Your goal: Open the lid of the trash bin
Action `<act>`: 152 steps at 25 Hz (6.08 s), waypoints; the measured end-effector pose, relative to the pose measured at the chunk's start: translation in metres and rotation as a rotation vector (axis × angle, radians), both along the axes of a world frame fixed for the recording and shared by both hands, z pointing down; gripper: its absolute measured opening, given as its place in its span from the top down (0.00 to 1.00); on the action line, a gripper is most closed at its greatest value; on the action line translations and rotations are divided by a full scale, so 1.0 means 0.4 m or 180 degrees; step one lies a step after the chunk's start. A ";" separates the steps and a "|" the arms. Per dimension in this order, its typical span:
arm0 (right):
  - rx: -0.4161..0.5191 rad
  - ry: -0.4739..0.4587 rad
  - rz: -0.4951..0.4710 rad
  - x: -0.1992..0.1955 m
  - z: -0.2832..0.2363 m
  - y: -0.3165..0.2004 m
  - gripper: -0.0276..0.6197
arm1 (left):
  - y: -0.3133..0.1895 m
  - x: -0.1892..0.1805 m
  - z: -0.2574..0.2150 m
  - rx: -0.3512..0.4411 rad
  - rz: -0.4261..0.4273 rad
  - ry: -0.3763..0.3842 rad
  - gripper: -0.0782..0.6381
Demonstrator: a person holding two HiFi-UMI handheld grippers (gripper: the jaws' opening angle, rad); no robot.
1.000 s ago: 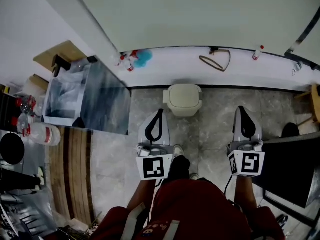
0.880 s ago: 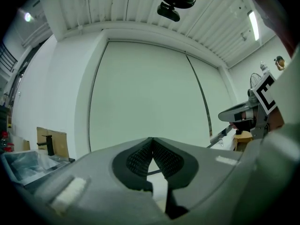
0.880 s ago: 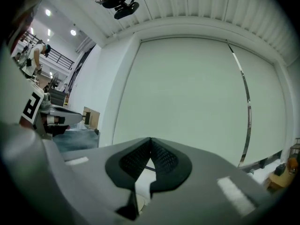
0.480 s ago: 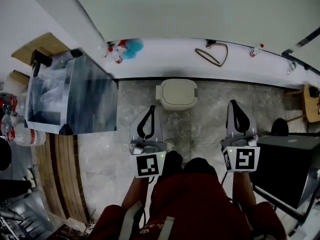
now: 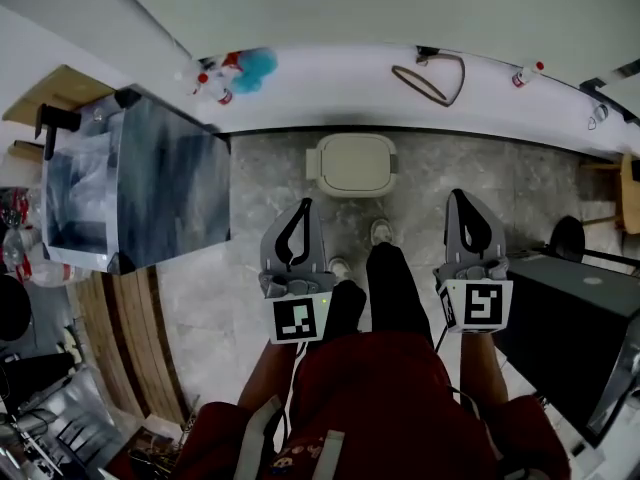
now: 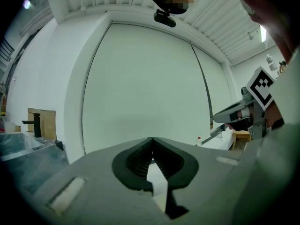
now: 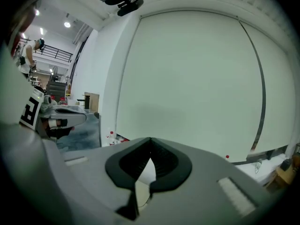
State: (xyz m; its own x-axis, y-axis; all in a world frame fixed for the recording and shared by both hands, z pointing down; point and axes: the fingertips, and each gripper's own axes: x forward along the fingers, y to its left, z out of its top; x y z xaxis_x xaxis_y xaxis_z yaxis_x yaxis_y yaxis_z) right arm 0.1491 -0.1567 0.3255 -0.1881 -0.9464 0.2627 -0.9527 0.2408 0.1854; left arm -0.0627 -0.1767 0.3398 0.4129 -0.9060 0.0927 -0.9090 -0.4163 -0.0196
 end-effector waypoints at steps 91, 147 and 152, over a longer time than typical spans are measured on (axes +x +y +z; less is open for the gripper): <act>-0.2612 0.0174 -0.0314 0.158 1.404 -0.300 0.91 | -0.083 0.121 0.997 -0.1486 -0.0349 -0.0367 0.88; -0.1369 -0.0180 -0.0336 -0.103 0.464 0.085 0.80 | 0.154 -0.073 0.218 -0.0418 -0.0384 -0.0181 0.88; -0.0958 -0.0242 -0.0366 -0.146 0.317 0.093 0.79 | 0.156 -0.103 0.105 -0.0203 -0.0383 -0.0183 0.88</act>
State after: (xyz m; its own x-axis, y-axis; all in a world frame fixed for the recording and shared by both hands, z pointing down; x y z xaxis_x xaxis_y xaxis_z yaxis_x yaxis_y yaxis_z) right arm 0.0906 -0.1197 0.4523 -0.3189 -0.7998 0.5085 -0.9245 0.3808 0.0191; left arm -0.1038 -0.1144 0.3817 0.2940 -0.9402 0.1719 -0.9506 -0.3064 -0.0500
